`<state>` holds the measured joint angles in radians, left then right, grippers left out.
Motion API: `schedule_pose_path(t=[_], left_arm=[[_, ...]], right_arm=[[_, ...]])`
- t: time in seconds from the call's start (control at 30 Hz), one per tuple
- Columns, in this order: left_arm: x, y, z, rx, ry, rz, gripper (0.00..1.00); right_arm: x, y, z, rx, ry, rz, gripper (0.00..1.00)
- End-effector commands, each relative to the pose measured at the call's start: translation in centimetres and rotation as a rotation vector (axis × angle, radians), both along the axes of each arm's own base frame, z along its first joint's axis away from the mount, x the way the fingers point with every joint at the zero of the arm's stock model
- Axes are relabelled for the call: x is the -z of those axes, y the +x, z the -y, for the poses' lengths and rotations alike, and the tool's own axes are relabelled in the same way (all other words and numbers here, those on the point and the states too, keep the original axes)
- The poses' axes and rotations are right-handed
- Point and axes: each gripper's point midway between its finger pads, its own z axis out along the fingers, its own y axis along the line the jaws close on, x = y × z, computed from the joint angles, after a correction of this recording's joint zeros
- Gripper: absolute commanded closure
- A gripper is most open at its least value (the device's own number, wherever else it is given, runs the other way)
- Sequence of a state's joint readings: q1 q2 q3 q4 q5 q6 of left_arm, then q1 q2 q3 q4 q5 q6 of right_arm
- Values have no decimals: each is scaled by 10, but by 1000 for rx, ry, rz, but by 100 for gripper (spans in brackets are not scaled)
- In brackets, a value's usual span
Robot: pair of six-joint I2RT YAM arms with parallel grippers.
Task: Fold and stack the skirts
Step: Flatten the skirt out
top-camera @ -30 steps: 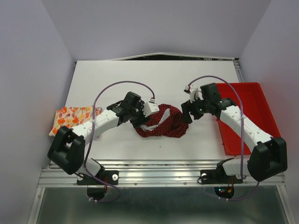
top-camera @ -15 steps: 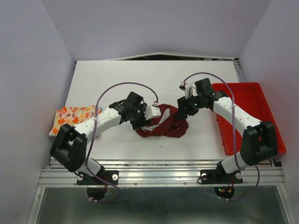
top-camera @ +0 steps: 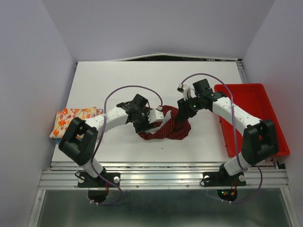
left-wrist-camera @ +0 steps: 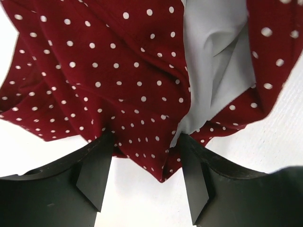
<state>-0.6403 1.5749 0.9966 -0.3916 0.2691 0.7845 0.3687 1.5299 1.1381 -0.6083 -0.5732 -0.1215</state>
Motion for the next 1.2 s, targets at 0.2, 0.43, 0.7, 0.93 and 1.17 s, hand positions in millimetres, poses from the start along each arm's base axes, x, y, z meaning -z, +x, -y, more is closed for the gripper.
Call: schedule_pose_path(t=[0.2, 0.43, 0.7, 0.93, 1.17], left_arm=[[-42, 39, 0, -129, -132, 85, 58], [-80, 50, -49, -295, -215, 88, 81], [-43, 23, -66, -389, -191, -33, 100], [-30, 22, -55, -478, -202, -109, 100], [-34, 15, -28, -462, -224, -100, 100]], right_arm=[[11, 0, 5, -98, -76, 94, 99], [6, 1, 24, -164, -168, 246, 99], [7, 13, 42, -200, -276, 376, 99], [-4, 19, 74, -93, -388, 388, 98], [-36, 21, 69, 70, -303, 280, 34]])
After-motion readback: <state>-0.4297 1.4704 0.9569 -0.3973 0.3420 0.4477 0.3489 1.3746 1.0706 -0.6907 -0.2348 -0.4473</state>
